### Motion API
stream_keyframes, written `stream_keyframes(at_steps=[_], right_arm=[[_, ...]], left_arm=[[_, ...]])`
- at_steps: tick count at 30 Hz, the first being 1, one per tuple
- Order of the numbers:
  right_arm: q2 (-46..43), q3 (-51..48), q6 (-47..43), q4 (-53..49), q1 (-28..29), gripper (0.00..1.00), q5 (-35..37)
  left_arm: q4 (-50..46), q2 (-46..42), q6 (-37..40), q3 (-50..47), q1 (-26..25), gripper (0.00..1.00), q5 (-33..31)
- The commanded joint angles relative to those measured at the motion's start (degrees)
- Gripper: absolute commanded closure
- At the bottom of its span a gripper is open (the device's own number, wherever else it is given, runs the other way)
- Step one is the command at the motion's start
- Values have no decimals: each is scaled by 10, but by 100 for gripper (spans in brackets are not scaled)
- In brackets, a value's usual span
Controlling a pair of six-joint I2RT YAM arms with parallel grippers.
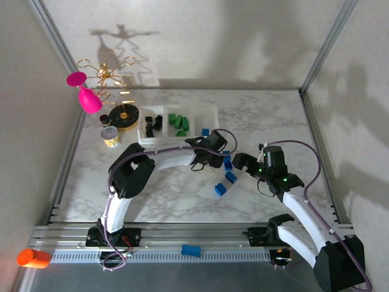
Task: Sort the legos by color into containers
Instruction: Pick up the lego from the center of the table.
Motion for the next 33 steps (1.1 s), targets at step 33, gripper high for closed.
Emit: stream_keyframes(at_steps=[33], right_arm=[[19,14,-26,67,-6,1,-40]], left_arm=[[9,-103,-45,2,65,67,-32]])
